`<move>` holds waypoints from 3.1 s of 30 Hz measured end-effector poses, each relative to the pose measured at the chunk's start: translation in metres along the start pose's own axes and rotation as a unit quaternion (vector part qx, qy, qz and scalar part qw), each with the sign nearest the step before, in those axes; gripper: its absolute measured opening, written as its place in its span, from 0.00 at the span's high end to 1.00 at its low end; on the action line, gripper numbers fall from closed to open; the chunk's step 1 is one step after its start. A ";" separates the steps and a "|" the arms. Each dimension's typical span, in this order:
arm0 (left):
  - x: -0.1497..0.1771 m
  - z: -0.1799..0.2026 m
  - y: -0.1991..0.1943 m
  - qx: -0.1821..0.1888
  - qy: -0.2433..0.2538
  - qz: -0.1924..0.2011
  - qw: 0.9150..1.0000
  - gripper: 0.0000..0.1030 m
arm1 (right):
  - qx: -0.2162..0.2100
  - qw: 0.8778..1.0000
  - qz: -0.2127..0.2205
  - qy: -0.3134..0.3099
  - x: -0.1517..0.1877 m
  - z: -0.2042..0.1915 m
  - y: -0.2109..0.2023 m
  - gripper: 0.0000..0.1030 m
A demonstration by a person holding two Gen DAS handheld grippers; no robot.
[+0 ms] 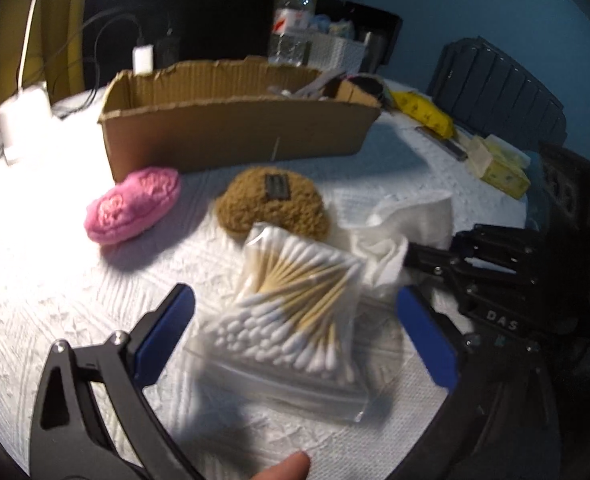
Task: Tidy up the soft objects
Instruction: 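Grasp the cotton swab bag with the left tool while the right tool grasps the white paper towel, then carry the cotton swab bag and paper towel over the cardboard box with both tools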
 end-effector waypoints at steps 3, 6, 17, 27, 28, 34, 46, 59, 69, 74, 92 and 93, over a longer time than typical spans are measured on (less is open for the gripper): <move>0.003 0.000 0.007 -0.007 0.003 -0.019 1.000 0.04 | -0.001 1.000 0.007 0.005 0.000 0.000 -0.001 0.85; 0.005 0.004 0.008 -0.029 0.031 -0.018 0.999 0.24 | -0.008 1.000 0.022 0.014 0.002 0.002 -0.003 0.85; 0.003 0.010 -0.001 -0.037 0.059 0.016 0.997 0.45 | -0.018 0.998 0.054 0.034 0.004 0.004 -0.006 0.85; -0.015 0.009 -0.022 -0.031 0.036 0.066 0.997 0.46 | -0.040 0.997 0.036 0.056 0.001 0.003 -0.013 0.86; -0.019 0.009 -0.025 -0.030 0.038 0.071 0.996 0.46 | -0.041 0.997 0.037 0.054 -0.001 0.002 -0.016 0.86; -0.039 0.003 -0.034 -0.024 0.022 0.090 0.995 0.46 | -0.036 0.997 0.049 0.038 -0.024 0.002 -0.027 0.86; -0.075 -0.013 -0.037 -0.034 0.009 0.105 0.994 0.46 | -0.035 0.996 0.072 0.023 -0.070 0.015 -0.026 0.86; -0.116 -0.025 -0.029 -0.047 0.014 0.114 0.992 0.45 | -0.027 0.995 0.089 0.032 -0.105 0.037 -0.015 0.86; -0.142 -0.049 -0.019 -0.079 0.021 0.122 0.989 0.45 | -0.023 0.994 0.097 0.033 -0.126 0.048 -0.003 0.86; -0.149 -0.063 -0.012 -0.093 0.017 0.124 0.988 0.44 | -0.018 0.994 0.101 0.030 -0.137 0.053 0.004 0.86; -0.153 -0.108 0.041 -0.108 -0.010 0.110 0.988 0.44 | 0.017 0.996 0.079 0.022 -0.148 0.077 0.049 0.86; -0.151 -0.110 0.045 -0.107 -0.013 0.107 0.988 0.44 | 0.019 0.997 0.077 0.020 -0.148 0.077 0.052 0.86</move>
Point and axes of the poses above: each gripper's, at about its wrist camera, not at the fingertips, and y roughly the way its jaws point, z to its right, x to its underside, the point moved 7 cm from there along y, roughly the way its jaws point, and after that the axes turned 14 degrees about z, right-handed, at the moved point
